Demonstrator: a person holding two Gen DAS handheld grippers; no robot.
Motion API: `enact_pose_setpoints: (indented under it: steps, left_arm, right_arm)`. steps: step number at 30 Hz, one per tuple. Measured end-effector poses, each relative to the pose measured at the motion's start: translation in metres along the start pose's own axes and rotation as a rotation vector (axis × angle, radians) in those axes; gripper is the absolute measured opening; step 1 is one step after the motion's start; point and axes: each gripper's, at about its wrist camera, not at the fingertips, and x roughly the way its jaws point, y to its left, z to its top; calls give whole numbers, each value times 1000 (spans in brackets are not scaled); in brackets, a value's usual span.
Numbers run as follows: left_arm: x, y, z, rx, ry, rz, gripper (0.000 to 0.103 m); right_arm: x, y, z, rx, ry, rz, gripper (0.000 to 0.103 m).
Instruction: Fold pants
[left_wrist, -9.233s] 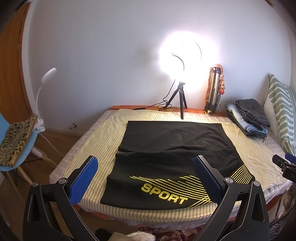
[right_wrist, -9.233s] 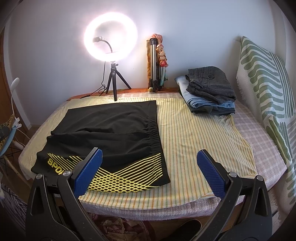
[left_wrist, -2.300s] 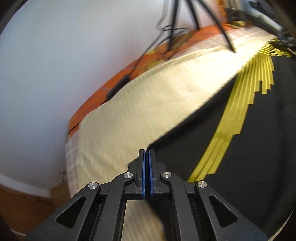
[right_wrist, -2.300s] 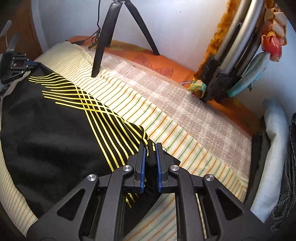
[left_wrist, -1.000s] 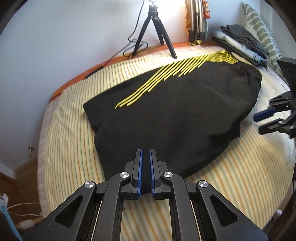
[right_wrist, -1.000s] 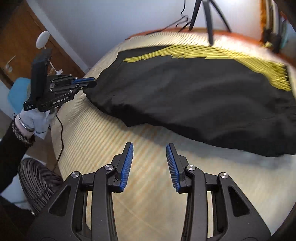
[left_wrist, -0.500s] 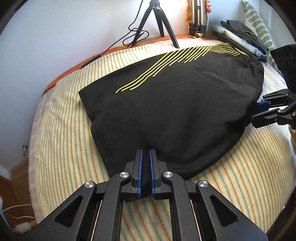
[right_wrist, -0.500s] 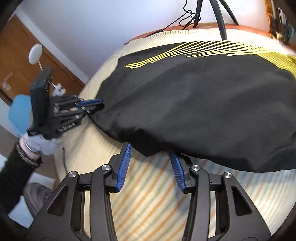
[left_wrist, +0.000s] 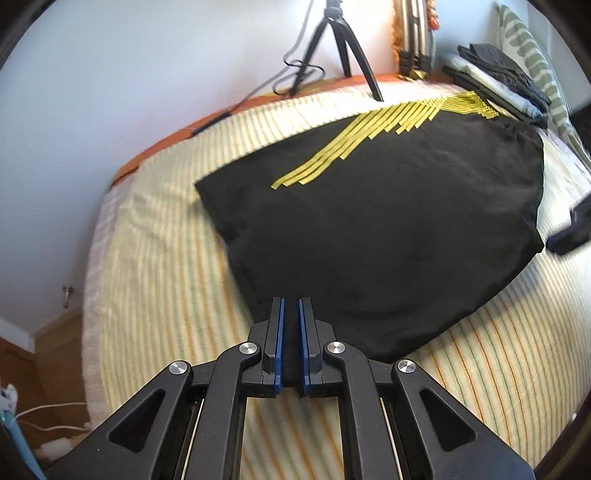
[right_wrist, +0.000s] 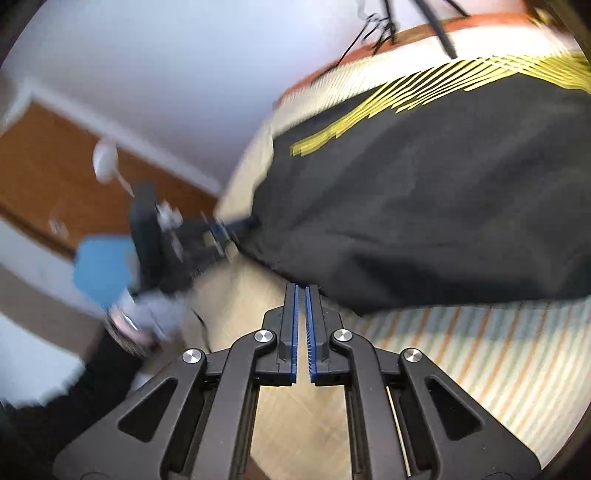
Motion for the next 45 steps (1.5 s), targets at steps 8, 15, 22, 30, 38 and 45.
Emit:
enact_pose_setpoints:
  steps: [8, 15, 22, 30, 38, 45]
  left_arm:
    - [-31, -26, 16, 31, -71, -53, 6]
    - [-22, -53, 26, 77, -58, -101, 6]
    - [-21, -40, 22, 44, -35, -88, 6]
    - [-23, -20, 12, 8, -31, -45, 6]
    - [-27, -40, 22, 36, -61, -81, 6]
    - [-38, -110, 47, 135, -102, -243, 6]
  right_arm:
    - [-40, -25, 1, 45, -89, -95, 6]
    - [-7, -19, -1, -28, 18, -81, 40]
    - [21, -9, -1, -68, -30, -165, 40]
    - [1, -16, 14, 110, -93, 52, 3]
    - [12, 2, -6, -35, 97, -36, 3]
    - [-49, -17, 4, -10, -137, -196, 20]
